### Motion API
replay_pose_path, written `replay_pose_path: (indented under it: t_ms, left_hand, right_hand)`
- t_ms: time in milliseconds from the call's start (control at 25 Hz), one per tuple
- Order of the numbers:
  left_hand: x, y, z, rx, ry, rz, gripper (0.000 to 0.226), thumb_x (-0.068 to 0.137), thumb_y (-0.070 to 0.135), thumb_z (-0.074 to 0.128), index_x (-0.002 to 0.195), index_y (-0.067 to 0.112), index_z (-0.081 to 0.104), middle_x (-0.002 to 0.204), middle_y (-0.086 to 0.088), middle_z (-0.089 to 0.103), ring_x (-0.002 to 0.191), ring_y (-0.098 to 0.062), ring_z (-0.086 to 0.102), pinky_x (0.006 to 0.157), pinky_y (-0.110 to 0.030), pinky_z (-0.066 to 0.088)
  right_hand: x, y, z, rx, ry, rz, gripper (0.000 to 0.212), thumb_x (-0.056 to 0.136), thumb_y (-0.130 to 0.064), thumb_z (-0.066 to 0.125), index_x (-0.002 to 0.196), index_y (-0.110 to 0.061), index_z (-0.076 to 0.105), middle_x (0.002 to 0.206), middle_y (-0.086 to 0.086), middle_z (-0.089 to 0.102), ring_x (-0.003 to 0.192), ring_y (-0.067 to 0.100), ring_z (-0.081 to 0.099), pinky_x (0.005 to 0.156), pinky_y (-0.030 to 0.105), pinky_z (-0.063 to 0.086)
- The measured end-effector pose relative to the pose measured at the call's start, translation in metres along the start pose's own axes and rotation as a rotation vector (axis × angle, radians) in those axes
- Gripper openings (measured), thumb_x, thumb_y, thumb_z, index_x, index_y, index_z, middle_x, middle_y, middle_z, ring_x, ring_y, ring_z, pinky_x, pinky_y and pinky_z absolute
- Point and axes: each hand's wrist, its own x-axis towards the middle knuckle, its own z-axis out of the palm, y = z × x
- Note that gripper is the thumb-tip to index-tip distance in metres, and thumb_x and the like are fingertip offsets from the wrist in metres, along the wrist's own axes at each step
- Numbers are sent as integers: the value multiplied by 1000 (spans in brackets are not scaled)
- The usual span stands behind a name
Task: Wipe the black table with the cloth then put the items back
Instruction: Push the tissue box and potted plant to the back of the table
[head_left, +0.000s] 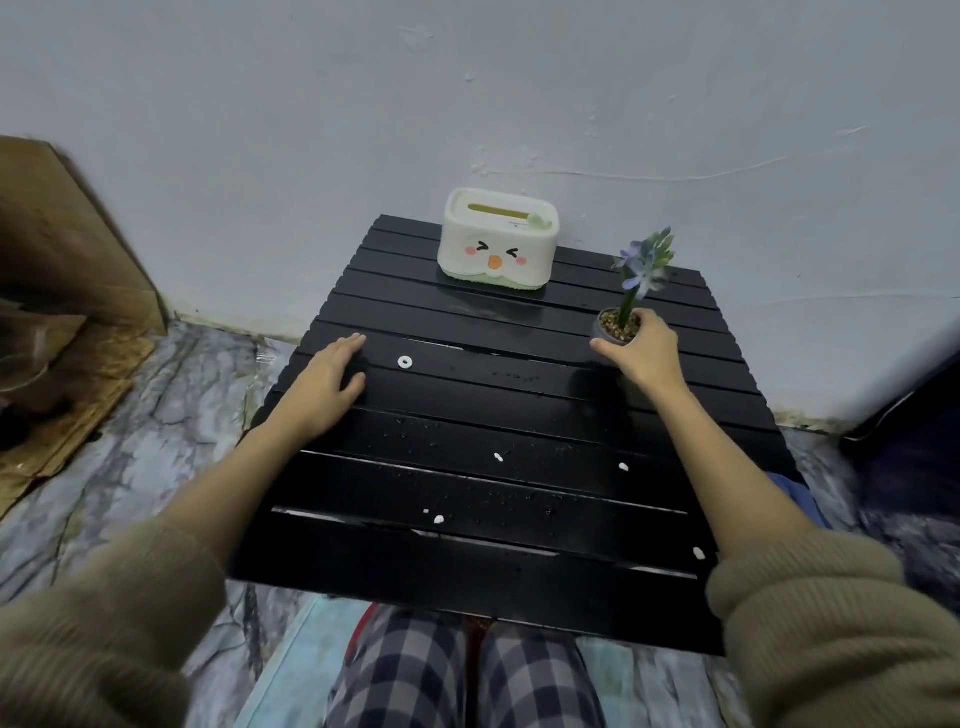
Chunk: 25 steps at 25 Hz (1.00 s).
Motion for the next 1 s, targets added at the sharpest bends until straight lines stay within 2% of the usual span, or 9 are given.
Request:
replay_pose_path:
  t_ms: [200,600,680,840,1000]
  left_hand:
    - [-3,-1,3,-19,44,14,53,90,12,46,141,12,29,151,-9,33,143,-21,23,117,-35,19]
    - [-2,-7,7,-9,96,24,55,92,17,45,142,20,25,153,0,28,143,-11,18,113,-24,14]
    - [-2,-7,8,-6,93,30,55,92,18,44,143,21,24,154,1,27,143,-11,18,113,-24,14]
    - [-1,-7,6,-20,78,20,54,92,16,44,142,19,25,153,-1,29,144,-13,18,113,-25,14]
    - [-8,2,-2,-24,51,42,53,91,13,45,142,14,27,152,-7,31,144,-18,19,116,-31,16]
  right_hand:
    - [57,-16,8,-10,38,3,67,71,-29,75,124,1,48,127,20,55,117,31,51,94,35,42]
    - [122,-17,54,12,-27,74,66,75,-30,72,125,2,44,131,22,50,122,33,46,96,37,41]
    - [123,-17,53,27,-59,78,69,77,-29,71,130,2,40,135,22,47,125,33,44,99,36,38]
    - [104,-16,34,-10,-97,50,84,82,-29,66,144,1,16,152,20,24,139,33,25,112,40,25]
    - [44,1,-8,-85,-141,-17,79,87,-34,58,146,-5,15,156,14,18,143,28,18,115,39,20]
